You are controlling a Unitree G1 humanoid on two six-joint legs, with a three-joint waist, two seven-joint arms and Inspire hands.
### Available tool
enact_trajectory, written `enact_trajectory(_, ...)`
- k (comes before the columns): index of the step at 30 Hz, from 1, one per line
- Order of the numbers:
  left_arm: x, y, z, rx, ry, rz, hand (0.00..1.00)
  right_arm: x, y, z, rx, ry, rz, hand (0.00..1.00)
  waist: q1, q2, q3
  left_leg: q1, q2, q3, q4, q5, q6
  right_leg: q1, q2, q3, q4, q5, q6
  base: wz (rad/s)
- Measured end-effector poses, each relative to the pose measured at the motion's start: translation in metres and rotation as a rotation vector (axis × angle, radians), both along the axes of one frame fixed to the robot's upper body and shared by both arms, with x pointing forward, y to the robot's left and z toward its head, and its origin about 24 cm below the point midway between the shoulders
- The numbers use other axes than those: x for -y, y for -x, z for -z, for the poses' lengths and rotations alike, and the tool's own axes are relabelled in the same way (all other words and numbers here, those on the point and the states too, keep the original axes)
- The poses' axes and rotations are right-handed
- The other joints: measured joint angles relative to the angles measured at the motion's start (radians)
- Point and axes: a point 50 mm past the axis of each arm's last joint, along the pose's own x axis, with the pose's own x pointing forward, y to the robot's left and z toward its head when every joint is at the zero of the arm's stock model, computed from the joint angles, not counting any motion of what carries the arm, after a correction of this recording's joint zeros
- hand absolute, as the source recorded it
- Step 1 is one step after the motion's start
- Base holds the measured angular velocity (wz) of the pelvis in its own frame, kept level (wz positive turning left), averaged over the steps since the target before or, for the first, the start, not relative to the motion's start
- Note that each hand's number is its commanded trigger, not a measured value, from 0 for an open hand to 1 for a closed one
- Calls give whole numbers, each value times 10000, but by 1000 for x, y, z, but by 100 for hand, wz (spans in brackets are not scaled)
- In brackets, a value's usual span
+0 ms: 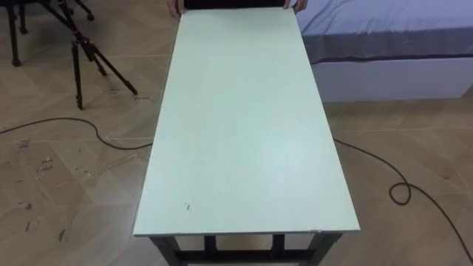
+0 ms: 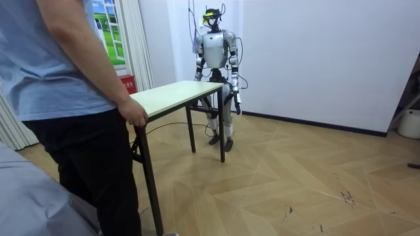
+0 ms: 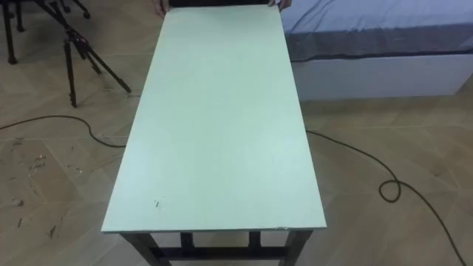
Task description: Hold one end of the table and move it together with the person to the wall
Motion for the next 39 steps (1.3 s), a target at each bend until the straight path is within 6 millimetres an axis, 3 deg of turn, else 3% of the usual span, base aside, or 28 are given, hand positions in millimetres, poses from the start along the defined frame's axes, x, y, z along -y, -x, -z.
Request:
enact_trajectory(15,-1,-1,0,75,159,-217,0,-2,-3,0,331,-641,147,0,50,12,-6,-32,16,-21,-12,0,-1,-41,-4,-10,19,0,0,0)
enact_trajectory(23,2,7,3,181,2099,-2231,0,-5,-3,-1,770,-1675,542,0,38,180,-24,-155,25,-84,108,-1,1,-98,-8,-1,10,0,-1,0)
enact_trajectory(28,3,7,3,612,3420,-3434,0,2,-16,-6,1599,-2189,789,0,1,289,-9,-323,27,-55,167,0,0,-233,-8,-57,24,1,-3,0)
enact_trajectory(34,2,-10,-4,1999,4615,-4068,0,0,-43,-19,3257,-2880,582,0,-13,254,3,-354,35,-70,189,-1,-1,-252,-6,-150,68,3,-5,1)
enact_trajectory(39,18,-33,-21,3578,6160,-3785,0,-11,-43,-29,4002,-3719,807,0,-12,239,1,-646,52,-62,239,0,1,-561,-11,-157,307,3,-4,0)
